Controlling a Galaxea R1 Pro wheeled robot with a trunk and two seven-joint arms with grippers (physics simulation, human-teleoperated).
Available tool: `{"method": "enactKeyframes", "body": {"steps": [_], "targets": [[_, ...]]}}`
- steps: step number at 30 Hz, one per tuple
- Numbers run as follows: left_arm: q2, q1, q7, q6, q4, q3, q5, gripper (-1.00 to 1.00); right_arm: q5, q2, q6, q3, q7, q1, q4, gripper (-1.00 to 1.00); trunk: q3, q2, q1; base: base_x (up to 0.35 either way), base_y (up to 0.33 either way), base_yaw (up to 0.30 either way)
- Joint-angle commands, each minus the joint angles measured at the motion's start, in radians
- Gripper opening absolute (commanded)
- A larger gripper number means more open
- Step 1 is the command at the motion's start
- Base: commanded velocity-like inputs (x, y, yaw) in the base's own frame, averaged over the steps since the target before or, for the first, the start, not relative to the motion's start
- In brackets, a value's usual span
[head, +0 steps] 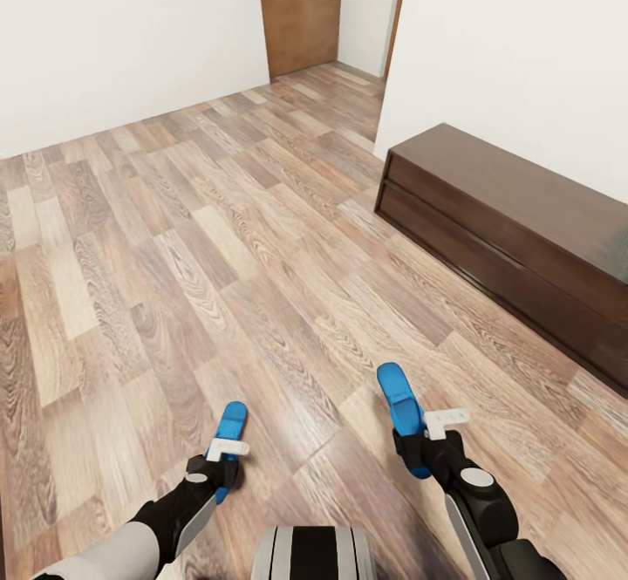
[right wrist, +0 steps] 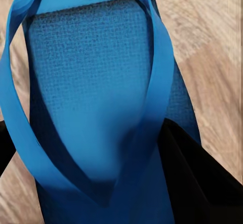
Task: In the bedroom, move the book from the bed onto either nightstand, and place the two sandals side by side next to the bed.
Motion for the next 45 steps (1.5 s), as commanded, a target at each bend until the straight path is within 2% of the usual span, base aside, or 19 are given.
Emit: {"method": "enactKeyframes", "body": {"steps": [1,7,12,13,19,23,30,45], "targets": [[0.002,-0.001,0.006,0.009,-0.003,-0.008,0.014,-1.0,-0.003,-0.001,0.006,0.001,-0.008,0.0,0.0,-1.0,0.003,0.0,-0.001,0.0,0.0,0.0],[0.008,-0.002,0.041,0.028,-0.002,-0.008,0.081,-1.0,-0.003,-0.002,0.005,-0.003,-0.008,0.002,0.009,-1.0,0.027,0.001,-0.003,0.0,0.0,0.0],[0.019,-0.003,0.062,0.031,0.0,-0.007,0.099,-1.0,0.0,-0.003,0.005,-0.004,-0.008,0.003,0.011,-1.0,0.046,0.003,-0.006,0.0,0.0,0.0],[0.02,-0.003,0.064,0.031,0.0,-0.007,0.103,-1.0,0.0,-0.005,0.005,-0.004,-0.008,0.003,0.011,-1.0,0.05,0.003,-0.006,0.0,0.0,0.0],[0.031,-0.002,0.067,0.031,0.003,0.0,0.182,-1.0,-0.004,-0.035,0.005,-0.004,-0.008,0.011,0.012,-1.0,0.073,0.004,-0.009,0.0,0.0,0.0],[0.037,-0.002,0.067,0.029,0.004,0.002,0.203,-1.0,-0.005,-0.04,0.005,-0.004,-0.008,0.014,0.012,-1.0,0.088,0.005,-0.01,0.0,0.0,0.0],[0.044,0.001,0.069,0.032,0.001,0.003,0.214,-1.0,-0.006,-0.043,0.005,-0.003,-0.008,0.016,0.012,-1.0,0.116,0.007,-0.014,0.0,0.0,0.0],[0.042,0.004,0.066,0.026,0.005,0.004,0.215,-1.0,-0.007,-0.042,0.005,-0.002,-0.007,0.016,0.02,-1.0,0.174,0.01,-0.02,0.0,0.0,0.0]]}}
